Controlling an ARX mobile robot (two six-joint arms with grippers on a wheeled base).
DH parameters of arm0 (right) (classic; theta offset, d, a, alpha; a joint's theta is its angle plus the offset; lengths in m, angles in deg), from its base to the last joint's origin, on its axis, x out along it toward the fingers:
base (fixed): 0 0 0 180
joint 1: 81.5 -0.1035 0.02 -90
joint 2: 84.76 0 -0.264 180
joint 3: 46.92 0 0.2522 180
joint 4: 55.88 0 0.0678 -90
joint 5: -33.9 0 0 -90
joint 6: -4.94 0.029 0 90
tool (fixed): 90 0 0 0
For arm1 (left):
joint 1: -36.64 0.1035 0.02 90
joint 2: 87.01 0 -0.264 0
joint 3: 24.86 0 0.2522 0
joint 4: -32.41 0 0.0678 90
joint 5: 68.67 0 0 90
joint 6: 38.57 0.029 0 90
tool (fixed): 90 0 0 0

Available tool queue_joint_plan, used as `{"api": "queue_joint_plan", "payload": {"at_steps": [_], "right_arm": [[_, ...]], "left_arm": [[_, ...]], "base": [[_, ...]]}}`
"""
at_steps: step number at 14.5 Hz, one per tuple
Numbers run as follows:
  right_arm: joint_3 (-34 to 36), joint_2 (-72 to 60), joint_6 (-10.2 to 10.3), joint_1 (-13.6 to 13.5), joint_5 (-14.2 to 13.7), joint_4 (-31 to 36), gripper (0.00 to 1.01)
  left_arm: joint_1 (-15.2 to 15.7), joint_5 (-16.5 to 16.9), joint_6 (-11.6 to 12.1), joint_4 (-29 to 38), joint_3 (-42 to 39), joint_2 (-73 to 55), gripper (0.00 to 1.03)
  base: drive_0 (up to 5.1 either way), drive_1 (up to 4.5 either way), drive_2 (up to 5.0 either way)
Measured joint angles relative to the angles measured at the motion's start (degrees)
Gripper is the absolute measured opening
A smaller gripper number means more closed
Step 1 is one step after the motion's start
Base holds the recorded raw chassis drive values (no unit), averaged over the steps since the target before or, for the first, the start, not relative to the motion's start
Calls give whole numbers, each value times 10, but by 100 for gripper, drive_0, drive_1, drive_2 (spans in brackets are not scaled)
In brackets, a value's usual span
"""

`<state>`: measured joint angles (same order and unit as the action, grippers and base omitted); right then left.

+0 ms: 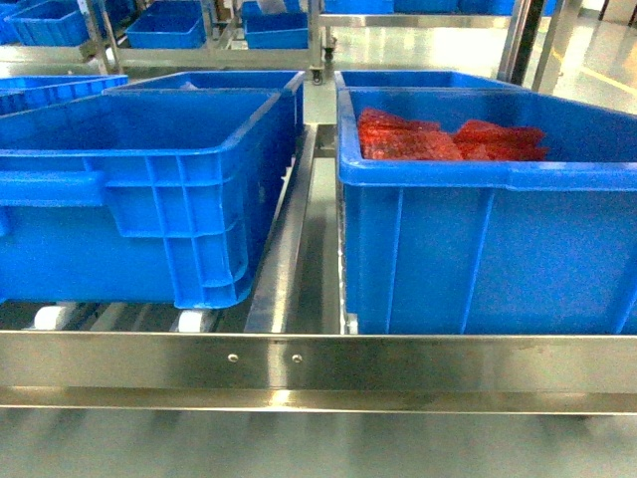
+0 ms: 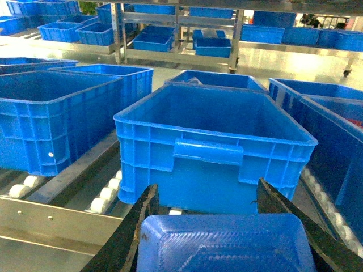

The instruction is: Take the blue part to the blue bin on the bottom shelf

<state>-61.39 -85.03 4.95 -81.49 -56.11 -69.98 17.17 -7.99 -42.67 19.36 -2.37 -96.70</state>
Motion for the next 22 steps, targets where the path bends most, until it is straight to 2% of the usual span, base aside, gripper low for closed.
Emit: {"api": "queue_joint_plan", "payload": {"at_steps": [13,22], "right_arm": [[0,0,0,0,0,0,98],[0,0,0,0,0,0,98]], "left_arm": [[0,0,0,0,0,0,43],[0,1,0,1,0,-3,43]], "base": [[-5,427,-438],[0,0,0]]}}
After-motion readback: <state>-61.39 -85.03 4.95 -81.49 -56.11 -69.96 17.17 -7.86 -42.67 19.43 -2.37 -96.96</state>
